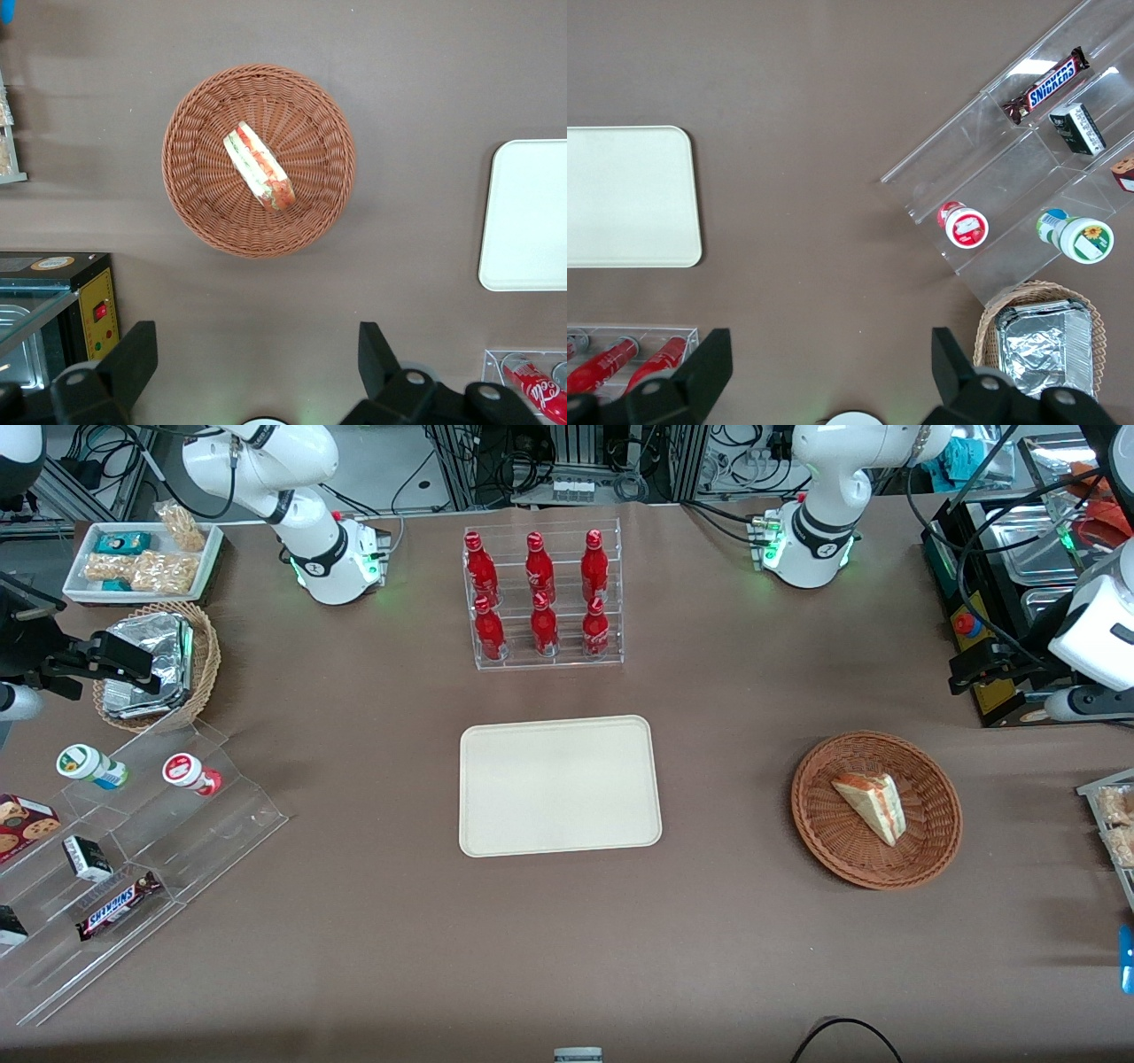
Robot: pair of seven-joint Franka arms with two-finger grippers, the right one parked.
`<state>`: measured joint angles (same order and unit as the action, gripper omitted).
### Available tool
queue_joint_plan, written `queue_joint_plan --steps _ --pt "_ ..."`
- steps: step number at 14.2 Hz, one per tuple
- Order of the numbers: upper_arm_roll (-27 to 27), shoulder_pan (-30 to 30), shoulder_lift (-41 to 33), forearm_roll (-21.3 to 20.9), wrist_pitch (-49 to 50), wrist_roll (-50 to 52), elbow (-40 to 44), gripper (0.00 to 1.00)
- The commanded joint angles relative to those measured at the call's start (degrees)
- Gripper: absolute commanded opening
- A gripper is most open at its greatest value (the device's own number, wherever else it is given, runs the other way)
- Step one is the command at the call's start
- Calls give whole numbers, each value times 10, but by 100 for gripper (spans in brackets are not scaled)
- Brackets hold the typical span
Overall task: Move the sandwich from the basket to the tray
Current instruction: 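Move the left gripper toward the wicker basket holding the sandwich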
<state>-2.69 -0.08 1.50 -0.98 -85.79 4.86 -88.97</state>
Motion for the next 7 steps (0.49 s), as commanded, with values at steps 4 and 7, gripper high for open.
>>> queue_joint_plan --steps 4,7 --pt "2 3 2 -4 14 1 12 100" --pt "2 3 1 -4 14 0 10 100"
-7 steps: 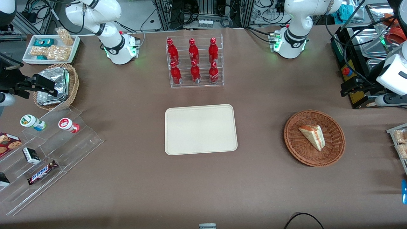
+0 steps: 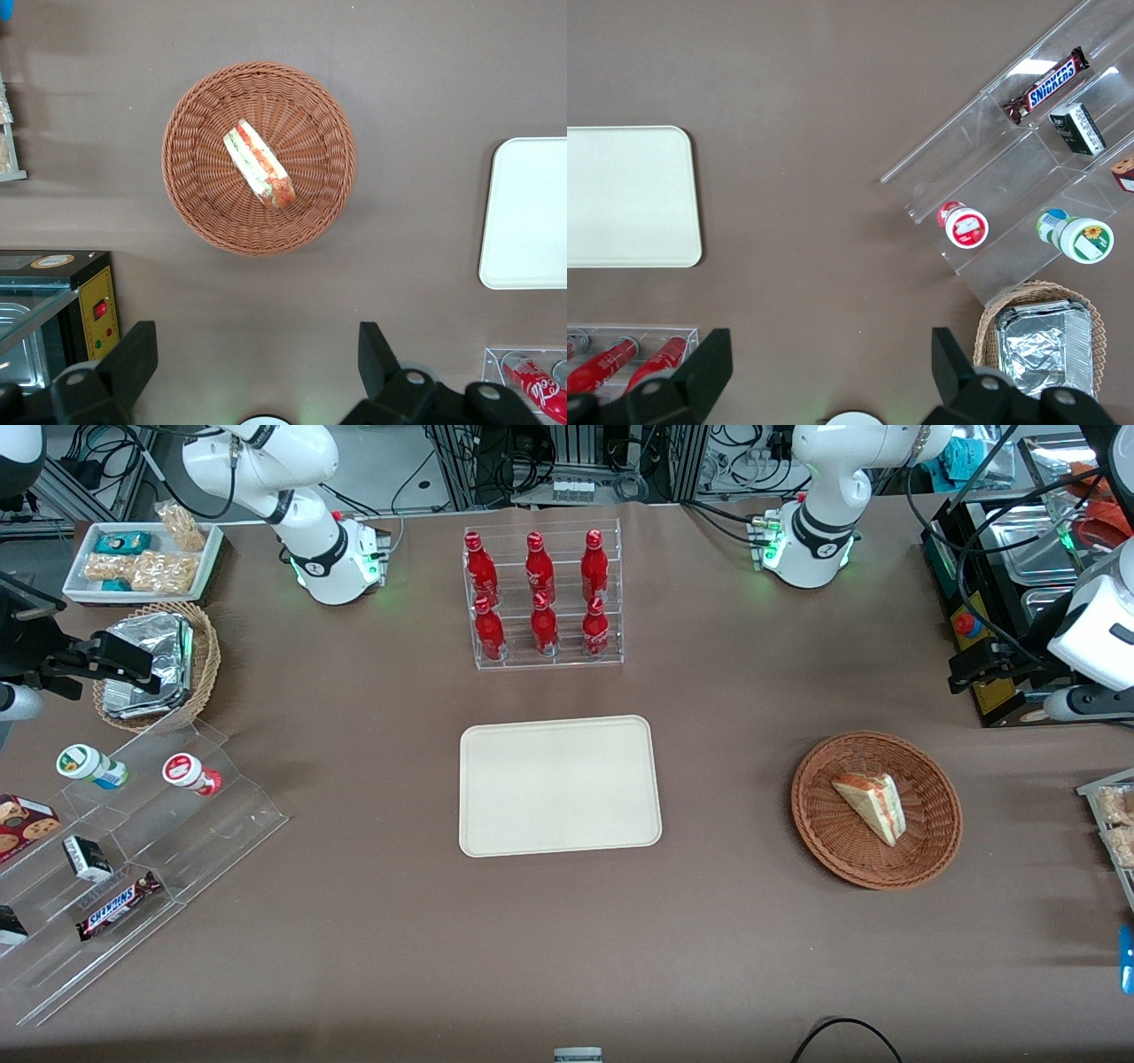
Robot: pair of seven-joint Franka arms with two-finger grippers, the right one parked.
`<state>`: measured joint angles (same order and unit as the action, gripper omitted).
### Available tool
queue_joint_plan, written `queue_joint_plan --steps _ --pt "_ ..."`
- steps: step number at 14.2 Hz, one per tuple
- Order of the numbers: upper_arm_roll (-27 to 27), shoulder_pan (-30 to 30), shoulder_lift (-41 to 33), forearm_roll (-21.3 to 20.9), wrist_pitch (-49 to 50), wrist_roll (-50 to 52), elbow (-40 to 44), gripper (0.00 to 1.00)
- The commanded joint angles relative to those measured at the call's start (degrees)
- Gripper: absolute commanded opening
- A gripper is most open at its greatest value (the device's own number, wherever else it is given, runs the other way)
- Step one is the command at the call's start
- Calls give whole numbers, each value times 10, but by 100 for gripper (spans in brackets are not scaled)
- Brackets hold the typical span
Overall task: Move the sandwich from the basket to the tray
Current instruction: 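Move the left gripper toward the wicker basket holding the sandwich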
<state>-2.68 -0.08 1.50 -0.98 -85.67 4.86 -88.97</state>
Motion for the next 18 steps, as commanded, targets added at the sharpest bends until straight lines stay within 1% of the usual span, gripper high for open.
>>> queue_joint_plan --steps 1,6,13,15,16,18 --pt "2 3 1 -4 13 0 10 100" --pt "2 -1 10 -4 30 0 6 100" --pt "6 -13 80 -2 19 4 -6 100" --pt "6 -14 102 -1 0 33 -17 100" --pt "6 -14 111 -1 -24 58 -30 100" --pt "6 -14 119 -2 -83 68 -65 100"
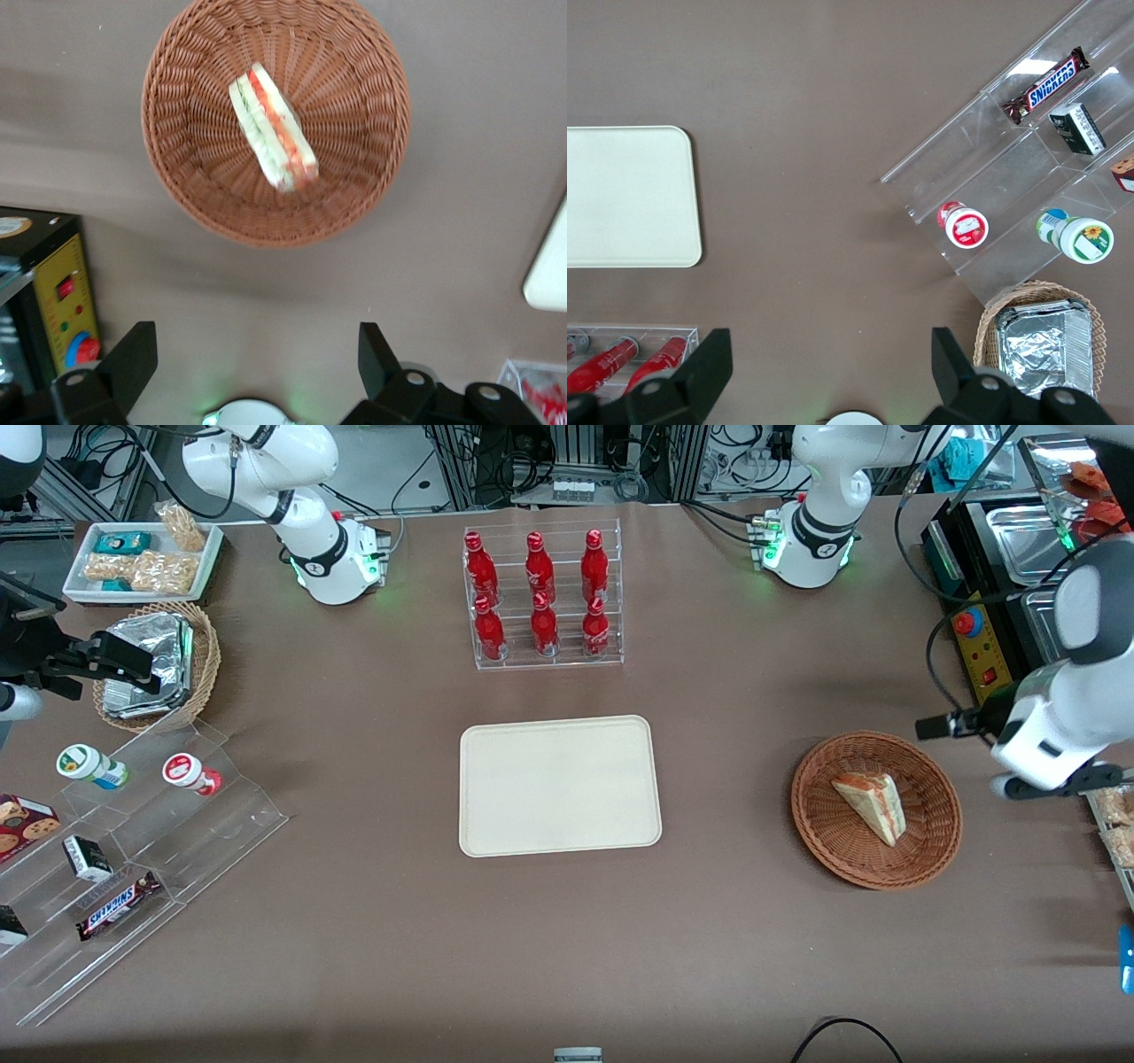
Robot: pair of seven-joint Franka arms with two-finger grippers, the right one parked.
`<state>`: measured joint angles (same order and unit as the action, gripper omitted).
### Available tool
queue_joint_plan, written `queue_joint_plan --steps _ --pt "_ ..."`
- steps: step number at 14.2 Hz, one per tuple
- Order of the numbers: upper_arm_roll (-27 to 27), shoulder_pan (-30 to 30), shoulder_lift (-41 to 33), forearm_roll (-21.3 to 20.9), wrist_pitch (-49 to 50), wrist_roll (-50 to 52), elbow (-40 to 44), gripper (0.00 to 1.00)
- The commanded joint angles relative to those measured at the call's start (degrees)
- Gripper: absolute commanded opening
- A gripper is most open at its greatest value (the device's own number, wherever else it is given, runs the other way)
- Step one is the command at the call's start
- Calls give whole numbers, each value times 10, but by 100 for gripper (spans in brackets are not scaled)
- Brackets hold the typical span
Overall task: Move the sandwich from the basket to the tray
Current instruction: 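Lower the open left gripper over the triangular sandwich in the basket, then close the left gripper on the sandwich and lift it from the basket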
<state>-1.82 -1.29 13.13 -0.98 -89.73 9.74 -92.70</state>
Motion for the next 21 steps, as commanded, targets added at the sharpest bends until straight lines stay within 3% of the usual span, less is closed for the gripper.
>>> queue_joint_plan --steps 1,5,10,16,17,19,20,21 --pt "-3 -6 3 -3 -82 18 -52 100" --pt "-3 -10 2 0 -253 30 -159 100" --pt "-2 -6 1 -2 -438 207 -276 100" --pt "-2 -7 21 -1 -508 311 -320 97" --pt "-2 -5 28 -2 -524 340 -320 81" --pt "-2 -4 33 -4 -530 357 -321 31" --pt "-2 -4 32 -4 -529 355 -321 16" --pt "-2 -4 33 -5 -527 353 -319 11"
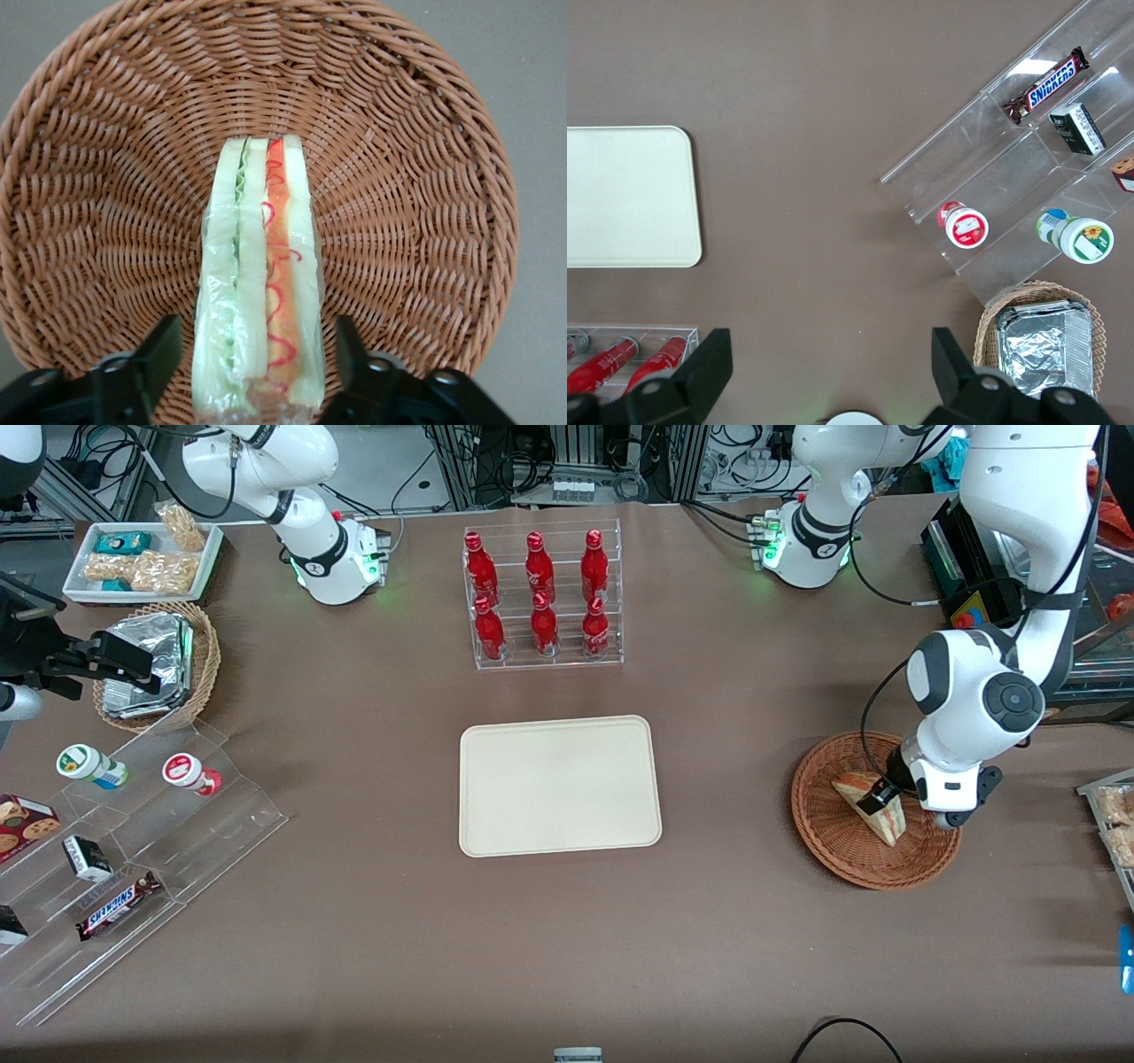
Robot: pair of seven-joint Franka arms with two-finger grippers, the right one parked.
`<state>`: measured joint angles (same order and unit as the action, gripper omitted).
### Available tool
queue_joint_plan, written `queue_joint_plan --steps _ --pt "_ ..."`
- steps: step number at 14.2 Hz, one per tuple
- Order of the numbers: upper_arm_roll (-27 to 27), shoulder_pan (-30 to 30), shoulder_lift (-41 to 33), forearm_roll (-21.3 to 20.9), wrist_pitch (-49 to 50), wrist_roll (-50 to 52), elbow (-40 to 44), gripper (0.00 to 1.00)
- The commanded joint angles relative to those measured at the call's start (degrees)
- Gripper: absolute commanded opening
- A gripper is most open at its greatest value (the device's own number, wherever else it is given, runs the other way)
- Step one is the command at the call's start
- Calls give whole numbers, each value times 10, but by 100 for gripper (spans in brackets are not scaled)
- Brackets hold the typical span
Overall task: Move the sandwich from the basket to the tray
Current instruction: 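Close the left gripper on the sandwich and lift it from the basket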
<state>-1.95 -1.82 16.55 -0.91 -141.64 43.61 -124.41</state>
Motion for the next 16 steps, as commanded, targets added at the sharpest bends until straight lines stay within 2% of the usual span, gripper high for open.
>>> queue_joint_plan --steps 1,3,5,9,12,14,16 --pt "-1 2 -2 -10 -7 14 -1 9" --pt "-2 4 -12 -11 12 0 4 5" --pt "-5 7 -34 -10 91 -34 34 2" --pt "-9 73 -30 -8 261 -71 145 0" --pt "-13 133 -10 -1 281 -127 193 1" --pt "-15 192 14 1 277 -122 218 0" --pt "-15 246 58 23 276 -84 267 0"
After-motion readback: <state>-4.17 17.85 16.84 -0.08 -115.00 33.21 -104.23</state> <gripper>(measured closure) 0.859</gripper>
